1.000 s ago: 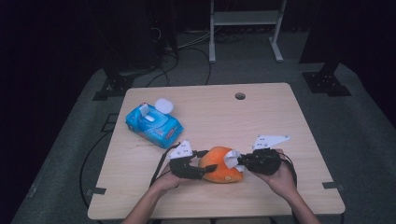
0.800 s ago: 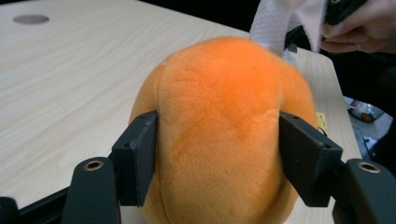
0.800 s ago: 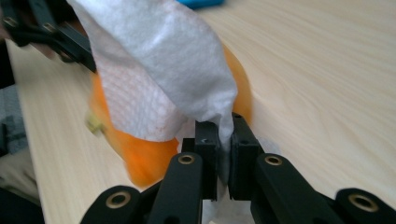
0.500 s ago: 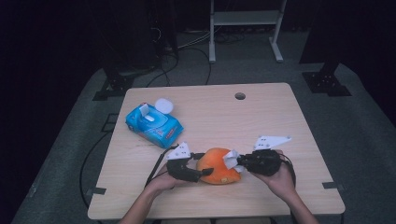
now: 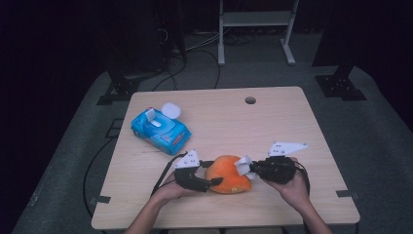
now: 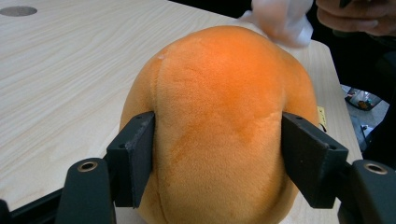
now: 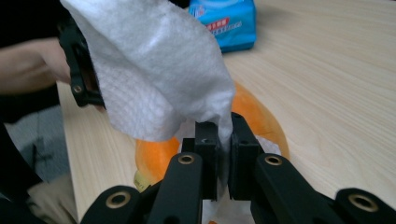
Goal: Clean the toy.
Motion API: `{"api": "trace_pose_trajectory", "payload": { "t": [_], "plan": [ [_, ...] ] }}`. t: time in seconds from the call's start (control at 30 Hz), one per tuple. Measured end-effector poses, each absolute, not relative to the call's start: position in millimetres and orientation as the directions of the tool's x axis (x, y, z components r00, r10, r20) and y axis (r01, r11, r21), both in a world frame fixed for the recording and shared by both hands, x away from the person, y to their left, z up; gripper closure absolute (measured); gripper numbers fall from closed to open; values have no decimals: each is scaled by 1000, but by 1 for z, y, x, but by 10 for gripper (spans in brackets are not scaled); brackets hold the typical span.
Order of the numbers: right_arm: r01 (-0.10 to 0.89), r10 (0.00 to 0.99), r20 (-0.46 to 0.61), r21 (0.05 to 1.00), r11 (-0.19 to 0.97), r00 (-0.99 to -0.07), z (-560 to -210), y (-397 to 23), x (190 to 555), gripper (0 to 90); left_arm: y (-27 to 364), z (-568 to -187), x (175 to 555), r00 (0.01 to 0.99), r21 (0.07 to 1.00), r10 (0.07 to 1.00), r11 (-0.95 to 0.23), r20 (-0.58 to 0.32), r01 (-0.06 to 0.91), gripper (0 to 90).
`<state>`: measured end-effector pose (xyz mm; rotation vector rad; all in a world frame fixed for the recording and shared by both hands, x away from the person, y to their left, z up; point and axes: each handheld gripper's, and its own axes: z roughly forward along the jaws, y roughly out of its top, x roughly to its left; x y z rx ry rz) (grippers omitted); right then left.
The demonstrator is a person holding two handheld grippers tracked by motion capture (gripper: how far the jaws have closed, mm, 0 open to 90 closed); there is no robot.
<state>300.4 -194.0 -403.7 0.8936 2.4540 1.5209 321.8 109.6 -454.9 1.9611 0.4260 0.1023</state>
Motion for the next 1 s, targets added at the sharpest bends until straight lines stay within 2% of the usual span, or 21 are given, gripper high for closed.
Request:
{"api": "trace_pose_trajectory", "payload": {
  "t": [0.1,0.13,0.27,0.5,0.57,0.67,0.77,0.83,0.87,0.93,1.0],
  "plan": [
    [428,539,196,835,346,-819,-411,-191,303,840,110,-455,321,936,901,332,-363,-115,239,305],
    [460,546,228,821,337,-806,-417,-198,305,840,110,-454,321,936,900,333,-364,-113,238,305],
    [475,583,214,812,340,-784,-419,-209,300,842,108,-453,320,936,898,335,-372,-107,236,304],
    [414,555,179,848,332,-812,-404,-193,300,840,98,-449,313,946,893,322,-411,-45,182,300],
    [417,553,174,839,351,-815,-408,-189,302,843,99,-449,314,946,893,320,-407,-56,191,274],
    [444,560,201,830,338,-803,-415,-196,303,843,102,-444,317,934,907,331,-339,-134,250,199],
    [456,567,211,825,334,-796,-418,-203,301,843,103,-445,318,926,897,348,-350,-144,271,135],
    [463,570,216,822,332,-792,-418,-207,301,843,103,-446,319,926,893,346,-353,-153,279,126],
    [464,572,217,822,330,-791,-419,-207,301,843,103,-450,318,929,887,334,-364,-162,285,136],
    [465,575,215,821,332,-790,-418,-208,300,843,103,-450,318,932,889,329,-365,-155,277,241],
    [449,576,202,832,326,-792,-412,-205,298,843,102,-447,316,934,890,333,-378,-126,255,306]
  ]
}}
